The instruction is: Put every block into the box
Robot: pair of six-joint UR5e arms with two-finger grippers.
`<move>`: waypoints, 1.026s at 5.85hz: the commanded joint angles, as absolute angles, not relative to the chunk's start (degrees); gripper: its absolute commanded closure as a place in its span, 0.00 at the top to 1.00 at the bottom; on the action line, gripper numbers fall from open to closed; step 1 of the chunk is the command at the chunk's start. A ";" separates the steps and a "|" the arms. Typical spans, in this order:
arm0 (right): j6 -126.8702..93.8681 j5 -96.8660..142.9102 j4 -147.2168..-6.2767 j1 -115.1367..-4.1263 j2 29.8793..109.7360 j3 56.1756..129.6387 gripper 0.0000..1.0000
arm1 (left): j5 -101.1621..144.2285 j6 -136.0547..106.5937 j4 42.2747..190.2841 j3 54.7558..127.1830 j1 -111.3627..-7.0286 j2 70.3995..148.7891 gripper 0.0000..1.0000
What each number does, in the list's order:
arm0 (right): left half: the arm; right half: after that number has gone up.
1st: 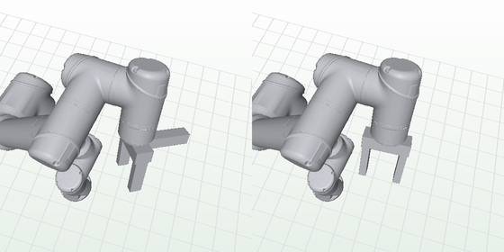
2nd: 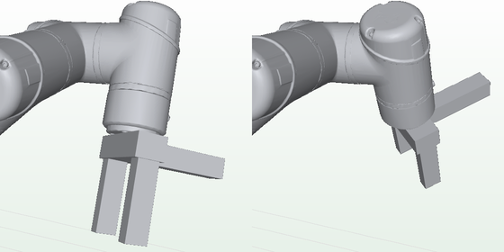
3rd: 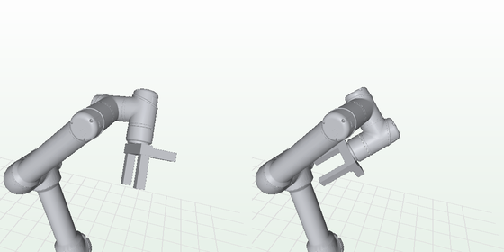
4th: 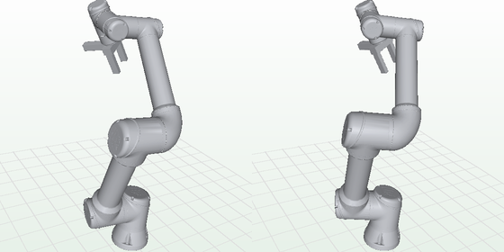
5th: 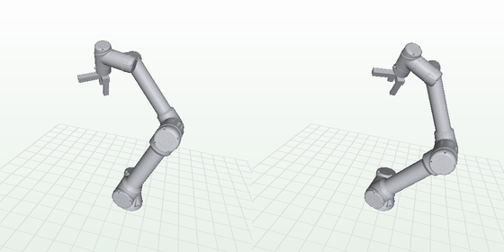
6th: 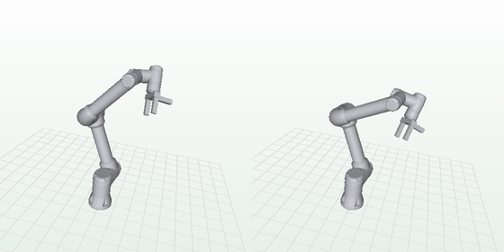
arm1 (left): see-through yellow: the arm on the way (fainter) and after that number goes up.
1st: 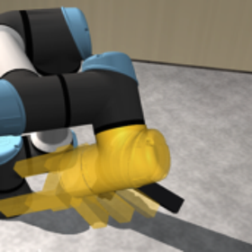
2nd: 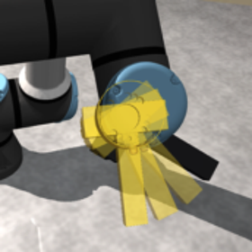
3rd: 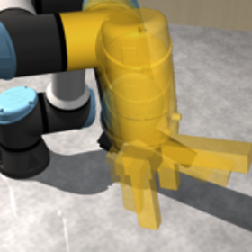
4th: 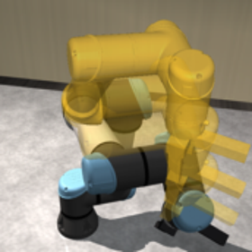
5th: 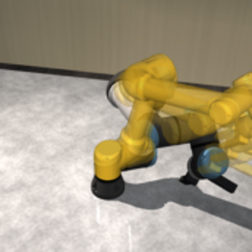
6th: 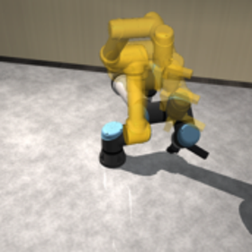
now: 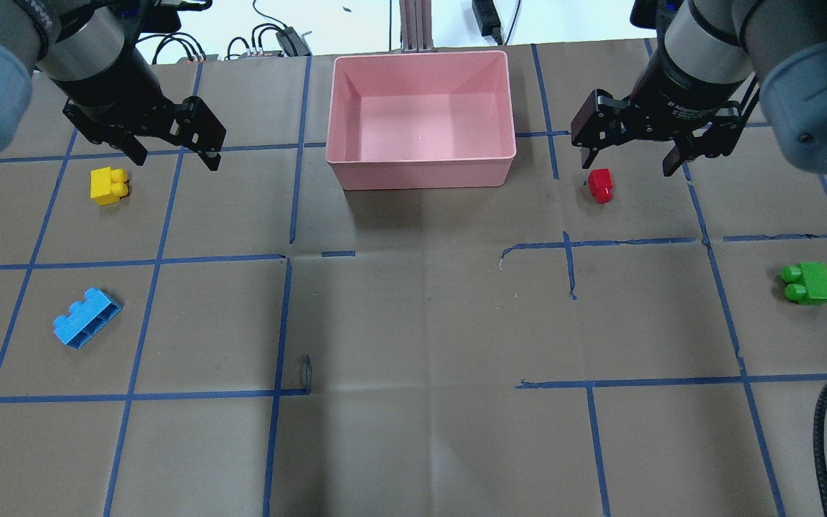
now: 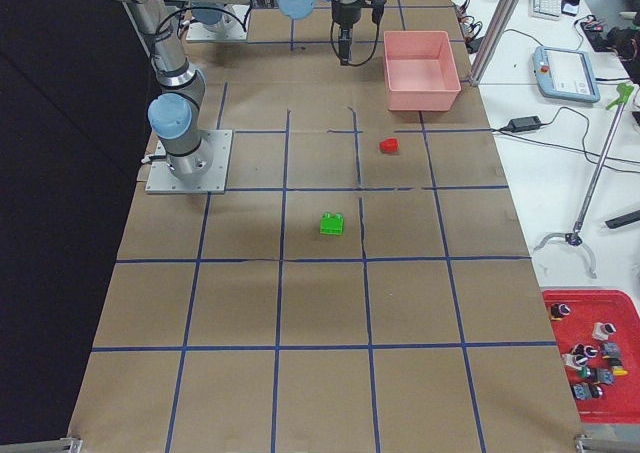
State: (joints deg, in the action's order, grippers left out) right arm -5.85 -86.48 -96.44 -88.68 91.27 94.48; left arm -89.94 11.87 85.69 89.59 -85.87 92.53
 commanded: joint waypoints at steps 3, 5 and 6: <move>-5.89 -86.48 -96.42 -88.68 91.05 95.10 1.00 | -89.91 11.87 85.69 89.38 -85.87 92.55 0.99; -5.98 -86.48 -96.24 -88.68 91.32 95.10 1.00 | -90.00 11.87 85.78 89.47 -85.87 92.46 0.99; -5.98 -86.40 -96.41 -88.68 91.32 94.40 1.00 | -90.09 11.78 85.78 89.56 -85.96 92.55 0.99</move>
